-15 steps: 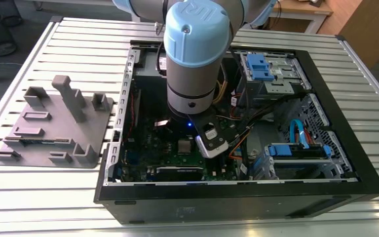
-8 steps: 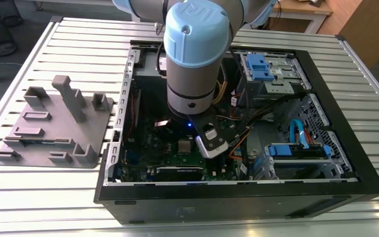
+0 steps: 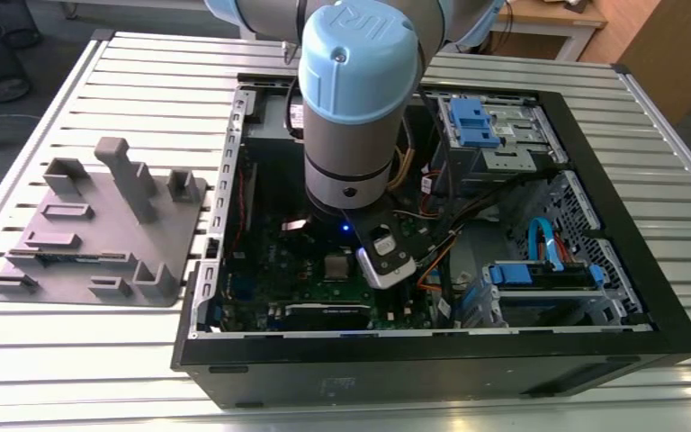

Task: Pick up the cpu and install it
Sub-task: 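Place the cpu into insertion slot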

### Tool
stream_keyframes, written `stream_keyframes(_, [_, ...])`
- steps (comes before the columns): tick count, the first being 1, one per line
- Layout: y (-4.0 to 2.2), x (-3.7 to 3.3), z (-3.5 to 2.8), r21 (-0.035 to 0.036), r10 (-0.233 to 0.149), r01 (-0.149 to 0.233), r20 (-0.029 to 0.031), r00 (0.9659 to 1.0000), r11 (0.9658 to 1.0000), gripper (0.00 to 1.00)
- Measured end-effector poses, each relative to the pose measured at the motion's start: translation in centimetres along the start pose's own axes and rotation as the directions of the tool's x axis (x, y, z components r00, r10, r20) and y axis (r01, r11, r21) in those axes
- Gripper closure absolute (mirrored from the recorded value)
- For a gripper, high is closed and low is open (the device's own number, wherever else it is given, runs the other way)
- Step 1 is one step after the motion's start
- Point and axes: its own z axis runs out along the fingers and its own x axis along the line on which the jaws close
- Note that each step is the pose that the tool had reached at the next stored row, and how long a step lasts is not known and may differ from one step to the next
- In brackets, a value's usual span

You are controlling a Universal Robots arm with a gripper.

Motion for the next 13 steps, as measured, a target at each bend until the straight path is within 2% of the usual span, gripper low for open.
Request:
stream_keyframes(4, [0.0,0.01,-0.01,0.0003,0.0,0.0,-0.0001,1.0,1.0,0.54])
stream_keyframes(5, [0.0,0.01,0.0,0.0002,0.0,0.0,-0.0001,1.0,1.0,0.6])
stream_keyframes(13, [0.0,0.0,0.01,0.0,0.0,0.0,0.0,1.0,1.0,0.61])
